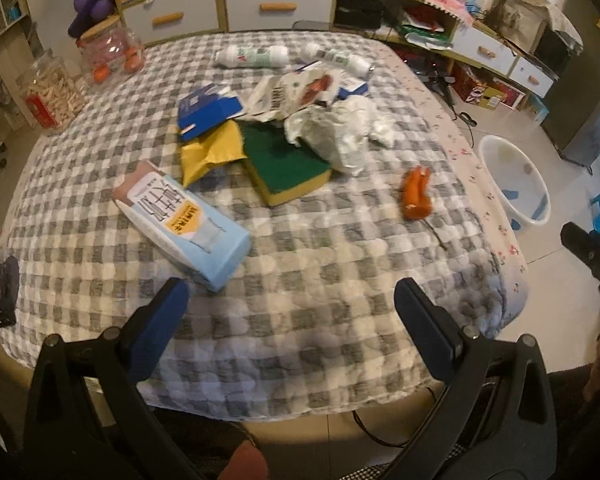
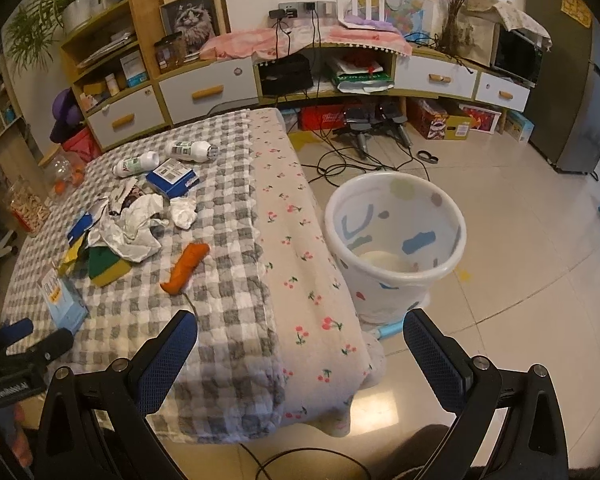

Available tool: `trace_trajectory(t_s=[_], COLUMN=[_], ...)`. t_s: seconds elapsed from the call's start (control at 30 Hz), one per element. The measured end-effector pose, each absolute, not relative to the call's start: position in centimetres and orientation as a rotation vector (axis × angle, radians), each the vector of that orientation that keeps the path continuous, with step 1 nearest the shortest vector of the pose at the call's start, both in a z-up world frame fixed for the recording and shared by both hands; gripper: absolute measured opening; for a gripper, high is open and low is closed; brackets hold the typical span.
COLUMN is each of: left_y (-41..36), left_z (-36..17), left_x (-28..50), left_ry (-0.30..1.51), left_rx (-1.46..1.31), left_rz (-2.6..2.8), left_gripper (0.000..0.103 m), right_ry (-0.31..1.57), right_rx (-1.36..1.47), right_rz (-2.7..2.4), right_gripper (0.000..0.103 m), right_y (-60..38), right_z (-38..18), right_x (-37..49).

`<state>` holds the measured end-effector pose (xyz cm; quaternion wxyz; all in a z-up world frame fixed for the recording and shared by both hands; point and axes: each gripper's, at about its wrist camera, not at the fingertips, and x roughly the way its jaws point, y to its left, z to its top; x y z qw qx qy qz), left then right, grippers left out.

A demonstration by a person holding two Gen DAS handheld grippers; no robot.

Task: Collect trash
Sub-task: 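Lower the left tool onto the white-blue milk carton and close it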

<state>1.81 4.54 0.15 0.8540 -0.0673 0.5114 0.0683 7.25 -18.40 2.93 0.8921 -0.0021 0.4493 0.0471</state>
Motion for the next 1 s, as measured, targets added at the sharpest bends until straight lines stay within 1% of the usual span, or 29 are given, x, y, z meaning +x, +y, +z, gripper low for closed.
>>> trace_trajectory(t_s=[0.2, 0.33, 0.5, 0.67, 0.77, 0.83, 0.97, 1.0], left_y=[7.6, 10.1, 13.9, 15.6, 15.3, 15.1, 14.3, 14.0], left_z=[-0.8, -1.5, -2.1, -3.3, -4.4, -5.1, -4.9, -4.8], left_x=[3.2, 4.2, 5.1, 6.2, 7.2, 7.6, 8.0, 8.1], left_ry=[1.127, 1.157, 1.163, 1.183, 1.221, 1.241, 1.234, 1.227], left_rx=[-0.219, -0.312, -0.460, -0.566, -0.562, -0.542, -0.492, -0.485], left_rz=[0.187, 0.177, 0.192, 0.200, 0.214, 0.238, 0.239, 0.237], left_gripper=[0.102, 0.100, 0.099, 0.097, 0.090, 0.077, 0.077, 0.075], right_ry=[1.041, 1.058, 1.077, 1.106, 1.106, 1.111, 1.139, 1.147], right_rx=[-0.011, -0.074, -0.077, -0.104, -0.112, -0.112, -0.109, -0.110], right_rz=[0.152, 0.190, 0.219, 0.249, 0.267, 0.273, 0.302, 0.312], right_gripper=[0.103, 0.103, 0.103, 0.103, 0.103, 0.103, 0.103, 0.103], right_y=[-16.7, -14.7, -13.3, -11.6, -10.6, -10.1, -8.7, -8.2], right_z=[2.2, 1.6, 0.3, -0.4, -0.5, -0.6, -1.3, -1.4], right_x=[10.1, 11.6, 13.4, 15.2, 16.2, 16.7, 17.4, 17.6])
